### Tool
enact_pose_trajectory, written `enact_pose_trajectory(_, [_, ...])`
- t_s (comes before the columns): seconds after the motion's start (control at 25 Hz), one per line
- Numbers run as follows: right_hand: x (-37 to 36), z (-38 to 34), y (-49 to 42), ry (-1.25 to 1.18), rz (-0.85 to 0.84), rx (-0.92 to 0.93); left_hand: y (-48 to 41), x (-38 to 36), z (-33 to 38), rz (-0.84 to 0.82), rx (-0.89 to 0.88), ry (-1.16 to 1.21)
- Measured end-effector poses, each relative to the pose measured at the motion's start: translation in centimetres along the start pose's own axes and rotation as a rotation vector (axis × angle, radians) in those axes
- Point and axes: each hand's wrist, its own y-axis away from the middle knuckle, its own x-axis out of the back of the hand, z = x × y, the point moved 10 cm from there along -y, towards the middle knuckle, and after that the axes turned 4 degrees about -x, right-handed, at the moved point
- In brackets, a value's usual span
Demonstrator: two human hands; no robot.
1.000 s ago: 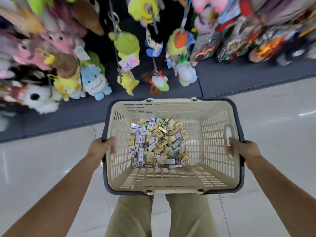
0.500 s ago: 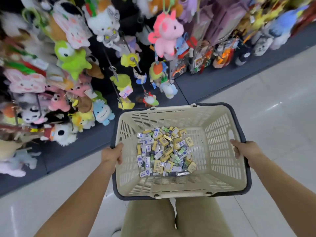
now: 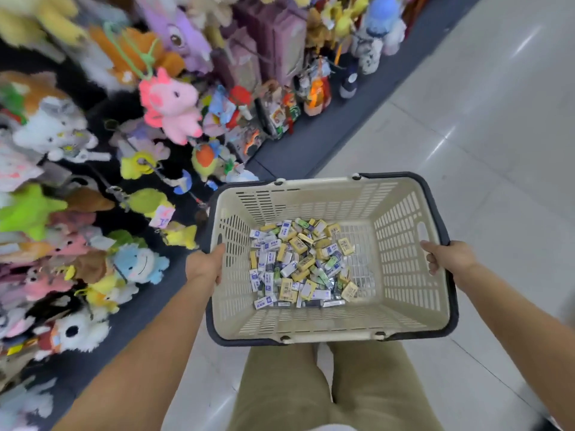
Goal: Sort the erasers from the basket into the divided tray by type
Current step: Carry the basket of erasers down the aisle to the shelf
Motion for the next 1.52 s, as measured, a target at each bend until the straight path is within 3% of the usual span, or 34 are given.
enact_pose_trajectory(0.52, [23.7,-4.7,-11.3,-0.293,0.149,-0.106,2.9,-24.8,27.7,-0.169,-0.258,-0.16])
enact_pose_trajectory(1.08, [40.9,-13.2,-24.8,-0.678,0.386,-0.291,4.7,-55.0,65.0,-0.424,-0.552,-0.359])
enact_pose_trajectory(1.52, [59.2,-20.4,-40.4,-0.782,0.42,-0.33,11.2,-80.0,85.2,-0.486,-0.662,-0.432])
